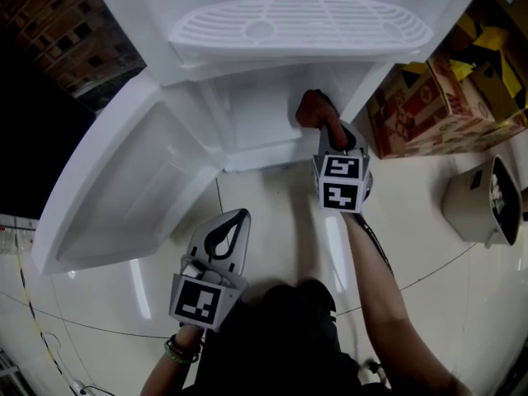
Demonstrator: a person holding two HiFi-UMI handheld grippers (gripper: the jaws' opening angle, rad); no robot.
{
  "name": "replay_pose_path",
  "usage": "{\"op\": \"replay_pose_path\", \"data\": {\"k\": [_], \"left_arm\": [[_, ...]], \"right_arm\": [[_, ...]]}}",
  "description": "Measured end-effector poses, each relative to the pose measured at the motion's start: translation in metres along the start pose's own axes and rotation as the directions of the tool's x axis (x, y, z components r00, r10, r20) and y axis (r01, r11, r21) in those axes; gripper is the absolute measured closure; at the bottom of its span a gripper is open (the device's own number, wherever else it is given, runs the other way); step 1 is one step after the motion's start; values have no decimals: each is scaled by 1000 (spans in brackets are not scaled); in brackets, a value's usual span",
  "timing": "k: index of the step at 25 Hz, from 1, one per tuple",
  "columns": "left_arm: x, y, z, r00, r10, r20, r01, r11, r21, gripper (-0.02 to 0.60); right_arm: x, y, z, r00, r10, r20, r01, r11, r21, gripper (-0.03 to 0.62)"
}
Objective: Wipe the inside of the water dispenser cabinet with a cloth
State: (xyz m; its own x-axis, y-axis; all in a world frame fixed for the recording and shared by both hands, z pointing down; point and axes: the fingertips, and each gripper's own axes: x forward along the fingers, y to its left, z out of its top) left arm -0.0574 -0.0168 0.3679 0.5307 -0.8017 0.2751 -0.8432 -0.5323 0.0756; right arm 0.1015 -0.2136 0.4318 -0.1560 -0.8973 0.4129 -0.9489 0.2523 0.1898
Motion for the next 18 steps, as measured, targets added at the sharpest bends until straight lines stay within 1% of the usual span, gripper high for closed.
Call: {"op": "replay_pose_path", "data": {"k": [2, 5, 11, 15, 18], "left_arm": [[-1, 1, -2, 1000, 4, -3, -4, 1000, -2, 603], [-1, 2, -2, 1000, 7, 2, -7, 1000, -3, 603], [0, 1, -2, 1000, 6, 3, -6, 1000, -5, 603], [1, 0, -2, 1000, 6, 1, -6, 1000, -6, 603], [3, -1, -2, 1000, 4, -1, -4, 1000, -4, 603]], "right_arm": [[3, 1, -16, 999, 3, -39, -2, 1000, 9, 522], [5, 1, -30, 998, 4, -70, -2, 1000, 22, 522], [7, 2, -32, 996, 22, -86, -19, 999, 35, 522], [-5, 9, -25, 998, 50, -43, -48, 998, 44, 522], [-29, 29, -14, 993, 116, 21, -117, 990, 74, 522]]}}
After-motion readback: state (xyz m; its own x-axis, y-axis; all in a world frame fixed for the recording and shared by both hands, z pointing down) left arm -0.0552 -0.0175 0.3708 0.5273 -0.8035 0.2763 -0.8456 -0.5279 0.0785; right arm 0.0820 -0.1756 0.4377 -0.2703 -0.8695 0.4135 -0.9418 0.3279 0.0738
